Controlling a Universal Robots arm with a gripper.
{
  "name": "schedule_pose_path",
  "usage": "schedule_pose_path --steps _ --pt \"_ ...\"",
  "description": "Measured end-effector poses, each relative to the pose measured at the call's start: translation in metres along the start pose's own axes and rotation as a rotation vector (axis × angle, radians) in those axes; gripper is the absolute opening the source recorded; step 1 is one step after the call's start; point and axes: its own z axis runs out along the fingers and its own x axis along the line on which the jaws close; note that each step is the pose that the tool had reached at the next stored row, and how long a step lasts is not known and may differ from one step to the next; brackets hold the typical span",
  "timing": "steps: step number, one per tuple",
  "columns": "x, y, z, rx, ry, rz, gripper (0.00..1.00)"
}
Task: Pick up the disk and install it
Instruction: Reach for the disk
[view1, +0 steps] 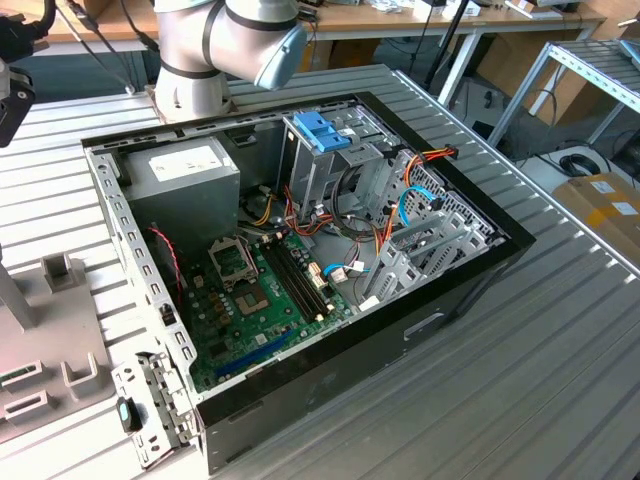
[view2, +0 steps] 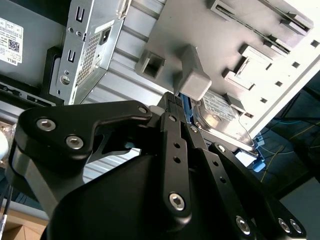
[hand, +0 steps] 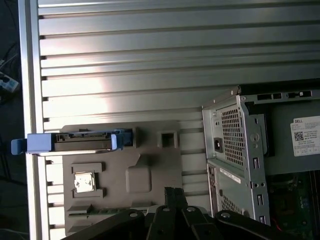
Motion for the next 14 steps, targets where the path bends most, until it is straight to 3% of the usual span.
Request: schedule_pose_path --steps 14 --pt "0.0121 -0.0009 -0.0003 0.0000 0.0000 0.000 0.10"
